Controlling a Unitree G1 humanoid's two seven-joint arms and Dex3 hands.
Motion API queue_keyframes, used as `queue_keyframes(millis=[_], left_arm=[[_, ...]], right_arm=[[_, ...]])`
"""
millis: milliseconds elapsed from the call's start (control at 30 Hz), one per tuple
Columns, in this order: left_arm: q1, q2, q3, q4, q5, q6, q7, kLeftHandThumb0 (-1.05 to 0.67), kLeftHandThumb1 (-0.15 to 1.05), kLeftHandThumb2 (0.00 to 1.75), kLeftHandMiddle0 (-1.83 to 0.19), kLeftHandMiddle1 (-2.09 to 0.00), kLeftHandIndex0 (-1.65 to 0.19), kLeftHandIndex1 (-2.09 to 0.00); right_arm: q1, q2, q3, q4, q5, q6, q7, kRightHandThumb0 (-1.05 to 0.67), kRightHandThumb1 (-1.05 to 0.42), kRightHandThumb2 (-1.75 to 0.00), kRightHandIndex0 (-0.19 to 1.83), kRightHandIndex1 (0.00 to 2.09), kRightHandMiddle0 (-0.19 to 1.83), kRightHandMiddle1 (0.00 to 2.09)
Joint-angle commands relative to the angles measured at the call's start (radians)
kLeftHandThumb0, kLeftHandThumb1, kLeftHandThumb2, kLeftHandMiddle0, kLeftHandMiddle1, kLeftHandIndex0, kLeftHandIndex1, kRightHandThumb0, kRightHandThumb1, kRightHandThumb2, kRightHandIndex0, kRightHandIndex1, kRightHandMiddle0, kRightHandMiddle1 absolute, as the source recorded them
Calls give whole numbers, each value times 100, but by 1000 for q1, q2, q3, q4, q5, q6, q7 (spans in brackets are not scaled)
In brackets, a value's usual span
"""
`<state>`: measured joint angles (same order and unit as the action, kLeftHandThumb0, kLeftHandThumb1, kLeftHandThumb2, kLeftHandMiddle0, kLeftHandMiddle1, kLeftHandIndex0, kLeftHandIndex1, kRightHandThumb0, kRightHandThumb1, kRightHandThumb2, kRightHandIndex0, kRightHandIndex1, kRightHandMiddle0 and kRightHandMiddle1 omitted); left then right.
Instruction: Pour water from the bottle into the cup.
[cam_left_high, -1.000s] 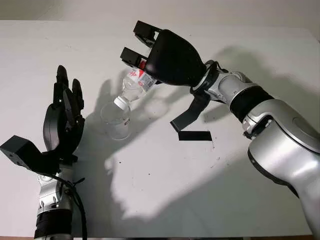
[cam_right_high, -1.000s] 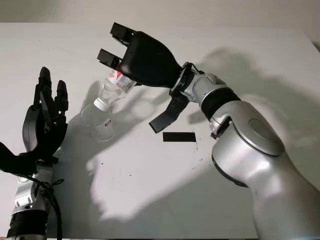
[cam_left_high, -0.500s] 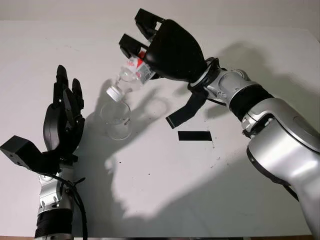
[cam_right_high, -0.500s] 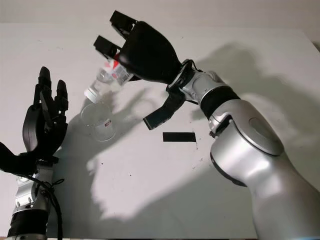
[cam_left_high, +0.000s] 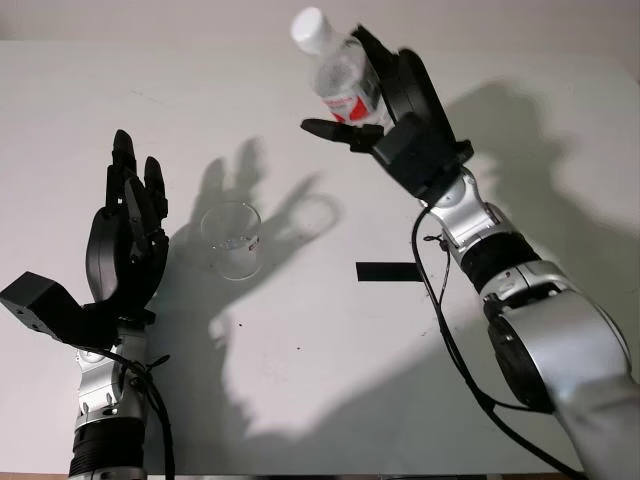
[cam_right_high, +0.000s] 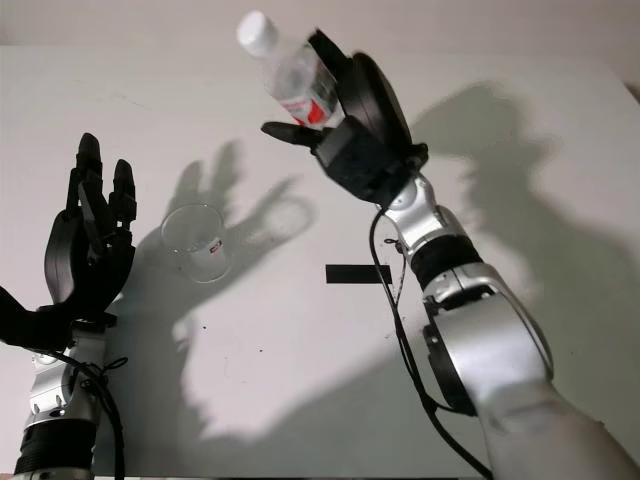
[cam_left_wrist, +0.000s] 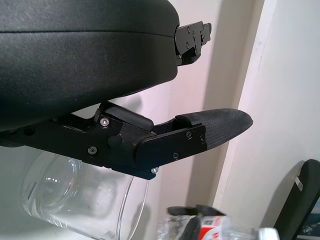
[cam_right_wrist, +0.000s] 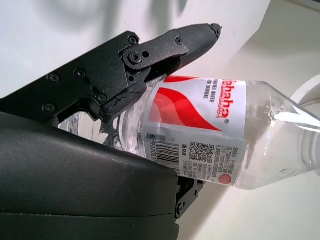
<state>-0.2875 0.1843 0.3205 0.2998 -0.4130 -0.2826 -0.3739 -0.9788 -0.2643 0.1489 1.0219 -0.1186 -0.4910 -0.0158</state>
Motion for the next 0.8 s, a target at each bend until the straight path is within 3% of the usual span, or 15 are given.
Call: queue_keyframes(millis=[0, 200, 300, 533, 767], left_arm=[[36, -8, 0, 13, 0, 5, -4, -75, 105, 66, 19, 0, 19, 0], [33, -12, -2, 20, 9, 1, 4, -75, 105, 66, 19, 0, 19, 0], [35, -11, -5, 16, 12, 4, 6, -75, 105, 67, 19, 0, 19, 0], [33, -10, -7, 15, 16, 9, 15, -75, 105, 67, 19, 0, 19, 0], [29, -7, -7, 20, 13, 7, 8, -75, 105, 68, 19, 0, 19, 0]], right_arm=[[66, 2, -48, -120, 65, 53, 75, -30, -105, -35, 118, 209, 105, 209], [246, 6, -120, -469, 226, 383, 257, -32, -105, -40, 122, 209, 94, 209], [312, -1, -133, -609, 240, 487, 284, -35, -105, -38, 116, 209, 91, 209], [408, -12, -166, -823, 275, 612, 338, -39, -105, -41, 102, 209, 75, 209], [483, 7, -181, -939, 282, 681, 322, -38, -105, -44, 98, 209, 68, 209]])
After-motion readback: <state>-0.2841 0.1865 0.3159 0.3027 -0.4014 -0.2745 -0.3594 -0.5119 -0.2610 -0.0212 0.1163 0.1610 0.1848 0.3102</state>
